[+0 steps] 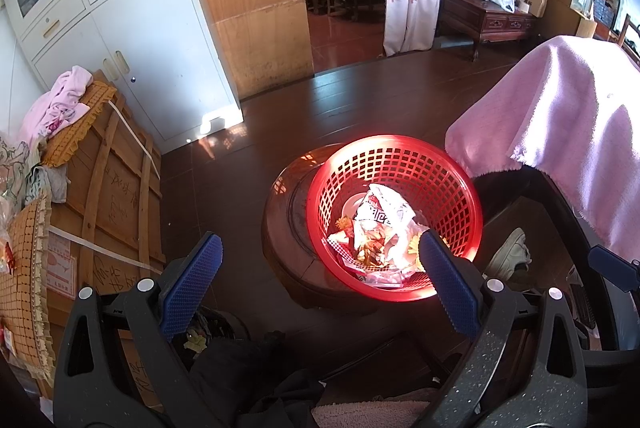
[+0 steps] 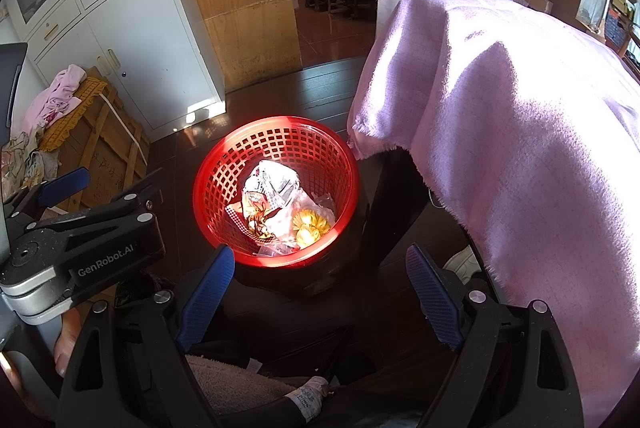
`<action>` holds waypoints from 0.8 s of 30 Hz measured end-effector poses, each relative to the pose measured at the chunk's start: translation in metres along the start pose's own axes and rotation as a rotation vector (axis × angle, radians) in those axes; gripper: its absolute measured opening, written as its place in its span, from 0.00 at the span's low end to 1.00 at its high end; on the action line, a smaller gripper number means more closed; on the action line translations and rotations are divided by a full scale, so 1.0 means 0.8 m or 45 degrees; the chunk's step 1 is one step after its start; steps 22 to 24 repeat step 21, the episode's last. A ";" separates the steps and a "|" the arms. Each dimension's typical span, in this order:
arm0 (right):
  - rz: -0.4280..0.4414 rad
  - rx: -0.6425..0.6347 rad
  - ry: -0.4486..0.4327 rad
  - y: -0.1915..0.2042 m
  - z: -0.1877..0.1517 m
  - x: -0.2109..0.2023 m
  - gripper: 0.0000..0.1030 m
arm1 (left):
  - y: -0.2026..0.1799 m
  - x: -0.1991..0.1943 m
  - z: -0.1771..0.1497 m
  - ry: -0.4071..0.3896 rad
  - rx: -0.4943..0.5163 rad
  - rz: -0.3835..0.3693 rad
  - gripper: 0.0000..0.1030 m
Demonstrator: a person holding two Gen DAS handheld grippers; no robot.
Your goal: Collect trash
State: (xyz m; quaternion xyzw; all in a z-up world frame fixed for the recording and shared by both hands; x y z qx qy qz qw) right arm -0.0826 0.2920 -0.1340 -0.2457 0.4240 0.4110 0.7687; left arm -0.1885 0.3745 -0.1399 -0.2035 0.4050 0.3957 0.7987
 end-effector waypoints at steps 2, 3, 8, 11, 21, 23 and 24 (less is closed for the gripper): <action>0.001 0.000 0.001 0.000 0.000 0.000 0.84 | 0.000 0.000 0.000 0.000 0.000 0.000 0.92; 0.000 0.000 0.000 0.000 0.000 0.000 0.84 | 0.001 0.000 -0.002 -0.002 0.000 0.003 0.92; 0.000 0.000 -0.001 0.000 0.000 0.000 0.84 | 0.002 -0.001 -0.004 -0.003 0.000 0.006 0.92; -0.001 -0.001 -0.002 0.001 -0.001 0.000 0.84 | 0.002 -0.001 -0.004 -0.003 0.001 0.006 0.92; 0.002 -0.001 -0.001 0.004 -0.002 -0.001 0.84 | 0.006 -0.004 -0.002 -0.002 -0.009 -0.001 0.92; 0.002 -0.001 -0.001 0.004 -0.002 -0.001 0.84 | 0.006 -0.004 -0.002 -0.002 -0.009 -0.001 0.92; 0.002 -0.001 -0.001 0.004 -0.002 -0.001 0.84 | 0.006 -0.004 -0.002 -0.002 -0.009 -0.001 0.92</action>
Point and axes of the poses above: each gripper's, at about its wrist camera, not at the fingertips, and x roughly the way its jaws point, y to its left, z to its top, the point moved 1 cm from there along x, roughly the way its jaws point, and after that the axes turned 7 degrees about -z, right-handed, at the moved point
